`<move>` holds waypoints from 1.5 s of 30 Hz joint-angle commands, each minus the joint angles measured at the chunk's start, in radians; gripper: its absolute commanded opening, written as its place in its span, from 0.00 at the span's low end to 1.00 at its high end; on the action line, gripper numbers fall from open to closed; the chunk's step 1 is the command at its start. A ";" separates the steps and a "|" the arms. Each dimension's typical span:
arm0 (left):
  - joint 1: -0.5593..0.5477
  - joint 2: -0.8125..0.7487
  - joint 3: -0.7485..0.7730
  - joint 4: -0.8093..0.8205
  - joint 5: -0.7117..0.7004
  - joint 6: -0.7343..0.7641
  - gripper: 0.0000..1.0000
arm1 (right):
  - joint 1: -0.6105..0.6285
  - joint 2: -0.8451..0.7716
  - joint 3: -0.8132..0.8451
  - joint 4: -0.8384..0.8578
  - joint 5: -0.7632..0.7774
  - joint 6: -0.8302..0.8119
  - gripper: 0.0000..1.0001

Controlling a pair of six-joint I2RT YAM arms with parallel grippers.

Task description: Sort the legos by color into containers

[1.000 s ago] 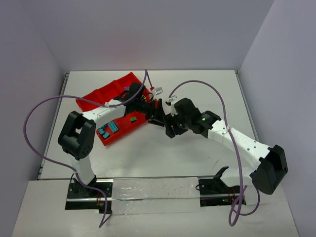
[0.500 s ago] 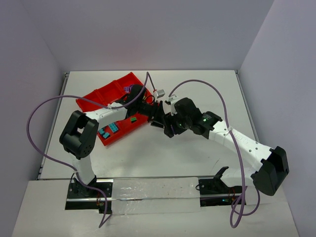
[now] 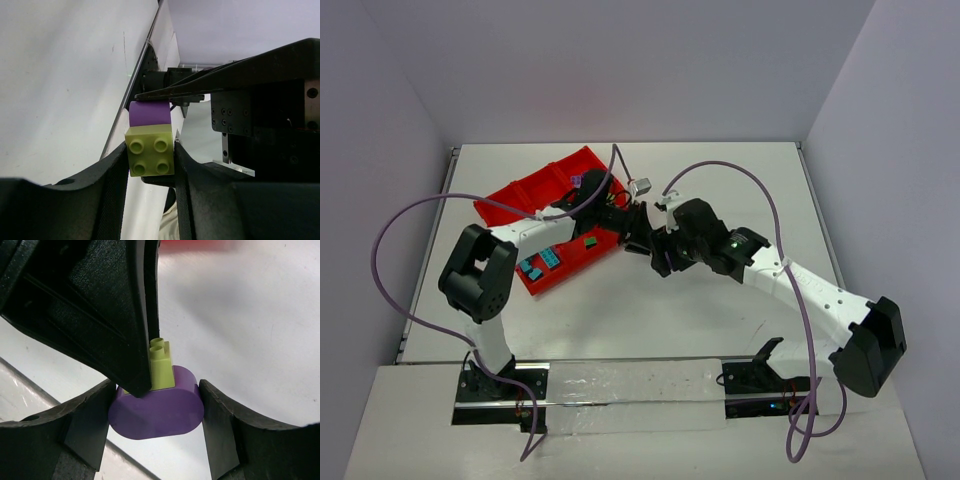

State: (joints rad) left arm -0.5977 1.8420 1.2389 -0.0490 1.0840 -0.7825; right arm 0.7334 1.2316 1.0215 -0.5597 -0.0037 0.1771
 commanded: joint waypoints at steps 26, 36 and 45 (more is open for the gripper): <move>0.138 0.105 0.476 -0.536 -1.075 0.174 0.08 | 0.001 -0.068 -0.005 0.049 0.104 0.048 0.35; 0.094 0.147 0.530 -0.547 -1.119 0.196 0.85 | 0.001 -0.059 -0.001 0.052 0.103 0.051 0.36; 0.082 -0.003 0.583 -0.609 -1.234 0.236 0.85 | 0.003 -0.028 0.031 0.075 0.074 0.050 0.36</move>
State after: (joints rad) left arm -0.5164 1.9754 1.7499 -0.6249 -0.0584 -0.5845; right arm 0.7364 1.1874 1.0041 -0.5382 0.0816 0.2194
